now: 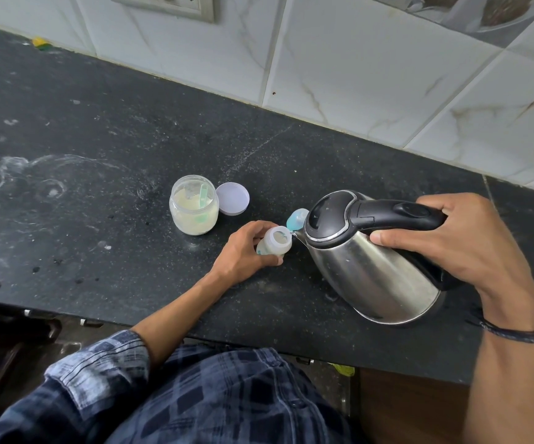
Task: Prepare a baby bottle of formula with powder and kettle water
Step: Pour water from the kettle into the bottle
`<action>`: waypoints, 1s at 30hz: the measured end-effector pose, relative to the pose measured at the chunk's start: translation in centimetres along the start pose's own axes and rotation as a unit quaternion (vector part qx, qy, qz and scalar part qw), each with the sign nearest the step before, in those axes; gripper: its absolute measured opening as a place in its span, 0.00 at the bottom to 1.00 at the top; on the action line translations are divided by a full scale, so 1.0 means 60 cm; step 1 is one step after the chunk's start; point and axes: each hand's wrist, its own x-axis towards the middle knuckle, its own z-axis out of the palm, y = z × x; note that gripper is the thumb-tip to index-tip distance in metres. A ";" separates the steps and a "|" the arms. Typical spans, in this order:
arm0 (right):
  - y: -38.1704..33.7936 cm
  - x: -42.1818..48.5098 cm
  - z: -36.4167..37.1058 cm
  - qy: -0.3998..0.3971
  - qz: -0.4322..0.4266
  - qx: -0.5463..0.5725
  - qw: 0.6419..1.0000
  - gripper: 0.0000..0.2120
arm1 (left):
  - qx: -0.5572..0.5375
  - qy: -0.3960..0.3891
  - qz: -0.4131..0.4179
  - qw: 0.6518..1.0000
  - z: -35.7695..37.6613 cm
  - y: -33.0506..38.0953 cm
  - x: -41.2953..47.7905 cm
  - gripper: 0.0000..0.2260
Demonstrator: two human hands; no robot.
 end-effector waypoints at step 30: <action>-0.010 0.000 -0.006 -0.011 0.021 0.010 1.000 0.27 | -0.012 0.003 0.000 1.000 0.000 -0.002 -0.001 0.30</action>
